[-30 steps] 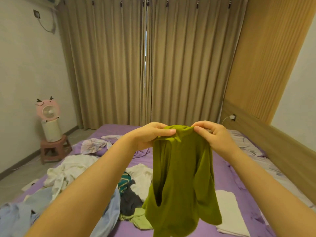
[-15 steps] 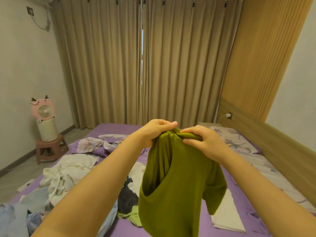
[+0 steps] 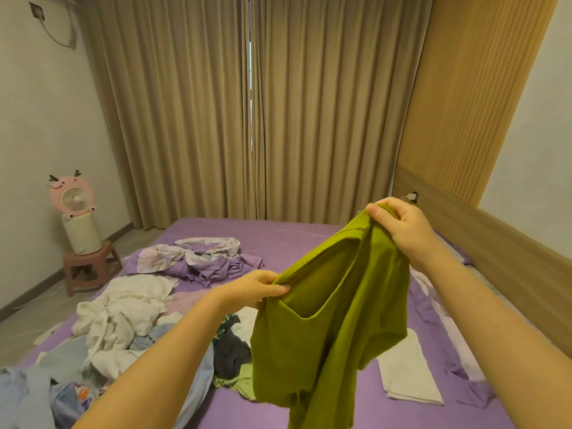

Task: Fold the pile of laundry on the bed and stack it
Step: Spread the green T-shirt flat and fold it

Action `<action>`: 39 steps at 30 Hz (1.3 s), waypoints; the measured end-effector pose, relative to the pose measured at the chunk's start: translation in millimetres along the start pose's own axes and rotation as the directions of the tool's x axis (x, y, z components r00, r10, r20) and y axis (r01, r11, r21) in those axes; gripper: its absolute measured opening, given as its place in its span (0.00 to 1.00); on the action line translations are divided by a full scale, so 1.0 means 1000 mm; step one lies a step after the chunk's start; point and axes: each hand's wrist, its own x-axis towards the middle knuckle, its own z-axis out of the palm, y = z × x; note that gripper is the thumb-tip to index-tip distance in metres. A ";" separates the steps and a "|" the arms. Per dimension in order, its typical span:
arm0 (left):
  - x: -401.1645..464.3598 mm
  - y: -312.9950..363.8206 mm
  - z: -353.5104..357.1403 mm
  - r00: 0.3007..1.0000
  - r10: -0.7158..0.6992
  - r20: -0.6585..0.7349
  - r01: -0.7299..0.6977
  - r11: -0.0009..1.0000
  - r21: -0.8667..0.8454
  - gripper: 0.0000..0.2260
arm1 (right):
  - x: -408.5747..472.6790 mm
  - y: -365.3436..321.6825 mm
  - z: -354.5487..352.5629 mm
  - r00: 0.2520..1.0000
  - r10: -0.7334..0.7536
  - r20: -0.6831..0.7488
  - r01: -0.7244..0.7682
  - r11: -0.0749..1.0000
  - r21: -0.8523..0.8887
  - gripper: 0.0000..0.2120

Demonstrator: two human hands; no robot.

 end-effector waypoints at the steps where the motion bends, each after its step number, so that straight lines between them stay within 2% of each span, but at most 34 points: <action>1: 0.002 0.003 0.001 0.998 0.019 -0.056 -0.022 0.998 -0.052 0.09 | 0.000 0.004 -0.003 0.998 0.048 0.042 -0.049 0.999 0.023 0.09; 2: 0.004 0.009 0.003 0.993 0.049 -0.107 -0.055 0.997 -0.051 0.08 | -0.001 0.009 -0.004 0.993 0.089 0.071 -0.093 0.995 0.043 0.08; 4: 0.009 0.026 0.005 0.974 0.143 -0.175 -0.128 0.987 0.098 0.07 | -0.001 0.015 -0.006 0.987 0.138 0.080 -0.143 0.987 0.067 0.08; 6: 0.014 0.041 0.005 0.956 0.227 -0.187 -0.182 0.957 0.227 0.06 | 0.000 0.020 -0.009 0.986 0.159 0.040 -0.162 0.982 0.099 0.09; 7: 0.014 0.047 0.004 0.955 0.244 -0.168 -0.204 0.953 0.222 0.09 | 0.001 0.022 -0.012 0.984 0.178 0.004 -0.177 0.975 0.131 0.09; 9: 0.011 0.057 -0.001 0.972 0.209 -0.109 -0.200 0.976 0.081 0.18 | 0.005 0.026 -0.022 0.961 0.262 -0.086 -0.231 0.937 0.263 0.09; 11: 0.011 0.061 -0.007 0.985 0.165 -0.048 -0.168 0.984 -0.064 0.19 | 0.009 0.030 -0.035 0.911 0.388 -0.136 -0.288 0.838 0.463 0.08; 13: 0.012 0.064 -0.008 0.983 0.184 0.021 -0.178 0.972 -0.153 0.16 | 0.012 0.033 -0.044 0.885 0.446 -0.131 -0.298 0.761 0.576 0.07; 16: 0.014 0.071 0.000 0.974 0.220 0.057 -0.209 0.966 -0.156 0.17 | 0.014 0.032 -0.047 0.916 0.391 -0.091 -0.256 0.742 0.619 0.05; 18: 0.017 0.074 0.005 0.975 0.220 0.034 -0.216 0.973 -0.084 0.19 | 0.012 0.030 -0.046 0.939 0.344 -0.023 -0.256 0.740 0.622 0.10; 20: 0.022 0.074 0.008 0.974 0.223 -0.033 -0.222 0.975 0.019 0.17 | 0.008 0.030 -0.047 0.949 0.314 0.029 -0.277 0.786 0.553 0.17; 22: 0.028 0.074 0.009 0.961 0.240 -0.139 -0.213 0.960 0.183 0.13 | 0.003 0.031 -0.048 0.954 0.295 0.049 -0.292 0.878 0.379 0.22; 25: 0.037 0.069 0.011 0.907 0.328 -0.265 -0.177 0.867 0.465 0.09 | -0.003 0.035 -0.050 0.963 0.269 0.029 -0.270 0.958 0.099 0.19; 29: 0.036 0.071 0.009 0.844 0.409 -0.347 -0.190 0.833 0.519 0.08 | -0.002 0.040 -0.053 0.984 0.180 0.014 -0.173 0.965 -0.196 0.12; 32: 0.032 0.078 0.003 0.849 0.396 -0.350 -0.214 0.863 0.457 0.06 | 0.001 0.045 -0.061 0.986 0.140 0.094 -0.094 0.917 -0.388 0.09; 36: 0.025 0.086 -0.003 0.837 0.368 -0.405 -0.256 0.917 0.305 0.07 | 0.001 0.048 -0.072 0.979 0.167 0.120 -0.121 0.939 -0.323 0.04; 39: 0.020 0.091 -0.008 0.828 0.351 -0.437 -0.267 0.933 0.242 0.08 | -0.001 0.048 -0.078 0.978 0.190 0.086 -0.181 0.978 -0.102 0.02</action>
